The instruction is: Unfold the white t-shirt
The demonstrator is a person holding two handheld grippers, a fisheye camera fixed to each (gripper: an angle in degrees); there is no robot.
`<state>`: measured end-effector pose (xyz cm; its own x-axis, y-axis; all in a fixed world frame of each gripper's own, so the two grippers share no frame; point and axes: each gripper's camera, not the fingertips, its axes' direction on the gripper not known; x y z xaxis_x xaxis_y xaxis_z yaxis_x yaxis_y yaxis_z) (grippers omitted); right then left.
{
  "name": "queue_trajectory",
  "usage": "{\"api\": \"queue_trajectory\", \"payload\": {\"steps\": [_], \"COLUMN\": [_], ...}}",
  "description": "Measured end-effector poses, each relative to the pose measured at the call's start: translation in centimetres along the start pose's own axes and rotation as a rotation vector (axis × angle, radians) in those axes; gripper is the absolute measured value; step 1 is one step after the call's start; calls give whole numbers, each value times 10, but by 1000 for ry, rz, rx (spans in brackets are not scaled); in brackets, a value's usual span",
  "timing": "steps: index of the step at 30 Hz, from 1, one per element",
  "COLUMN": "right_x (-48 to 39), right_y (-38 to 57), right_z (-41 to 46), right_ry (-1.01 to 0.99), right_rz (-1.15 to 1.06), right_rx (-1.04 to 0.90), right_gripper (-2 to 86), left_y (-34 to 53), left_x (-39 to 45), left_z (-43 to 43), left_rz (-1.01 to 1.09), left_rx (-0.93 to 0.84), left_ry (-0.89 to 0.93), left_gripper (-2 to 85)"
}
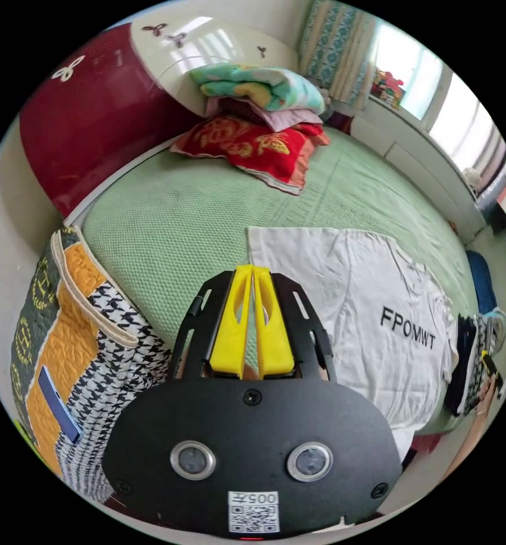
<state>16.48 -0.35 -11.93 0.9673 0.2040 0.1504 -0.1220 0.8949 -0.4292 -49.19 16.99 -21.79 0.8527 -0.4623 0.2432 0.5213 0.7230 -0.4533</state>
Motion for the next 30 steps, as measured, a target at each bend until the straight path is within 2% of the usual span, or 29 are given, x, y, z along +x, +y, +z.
{"api": "queue_trajectory", "payload": {"steps": [3,7,11,19,23,30], "right_x": [-44,-115,-172,-201,-216,-235], "right_y": [24,84,142,171,166,167], "right_z": [-20,-27,-6,14,39,38], "right_ry": [-44,-204,-265,-199,-108,-77], "right_rz": [-63,-111,-132,-84,-92,-155], "right_rx": [15,-45,-174,-215,-372,-344], "right_gripper": [19,-5,-9,-10,-10,-10], "left_y": [30,102,157,203,209,217], "left_x": [61,149,198,238,256,274], "left_z": [-16,-15,2,33,53,59], "left_rz": [155,333,381,326,360,371], "left_rx": [-17,-140,-239,-252,-328,-317], "left_ry": [85,218,236,80,54,31], "left_gripper": [-6,-6,-7,-7,-6,-6]}}
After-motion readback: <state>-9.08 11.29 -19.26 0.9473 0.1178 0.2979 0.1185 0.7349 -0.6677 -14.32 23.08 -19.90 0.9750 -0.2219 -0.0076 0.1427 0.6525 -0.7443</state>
